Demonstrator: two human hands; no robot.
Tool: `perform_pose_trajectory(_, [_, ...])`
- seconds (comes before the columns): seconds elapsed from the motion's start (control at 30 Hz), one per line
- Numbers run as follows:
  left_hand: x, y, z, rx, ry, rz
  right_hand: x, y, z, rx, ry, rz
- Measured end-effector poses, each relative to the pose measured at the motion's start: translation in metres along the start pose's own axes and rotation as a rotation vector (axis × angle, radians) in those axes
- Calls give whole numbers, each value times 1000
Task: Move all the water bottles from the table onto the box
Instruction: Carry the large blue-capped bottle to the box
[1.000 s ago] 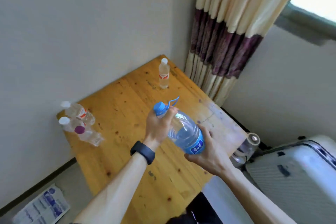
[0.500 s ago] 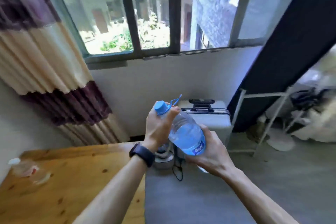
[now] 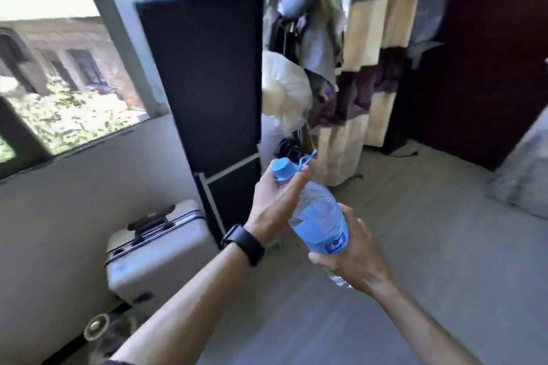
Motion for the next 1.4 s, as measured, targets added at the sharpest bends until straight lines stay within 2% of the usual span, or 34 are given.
perform_pose_trajectory(0.2, [-76, 57, 164, 262, 1, 134, -43, 17, -146, -242, 100, 140])
perform_pose_trajectory(0.53, [-185, 133, 421, 628, -89, 332, -103, 64, -359, -638, -107, 280])
perform_pose_trajectory(0.73, [-253, 194, 538, 829, -141, 401, -124, 122, -461, -767, -176, 311])
perform_pose_trajectory(0.93, [-280, 245, 646, 885, -102, 429, -164, 174, -545, -816, -167, 345])
perform_pose_trajectory(1.1, [-302, 285, 747, 971, -123, 371, -219, 225, -624, -814, -177, 378])
perform_pose_trajectory(1.4, [-366, 364, 915, 943, -110, 360, -291, 322, -790, -788, -54, 360])
Point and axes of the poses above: each hand's wrist, its own y-axis towards the middle knuckle, its own z-axis out of the palm, x = y × z, the point moved 5 cm from there along y, towards the middle knuckle, and after that the axes turned 14 degrees about y, right-handed, at the moved point
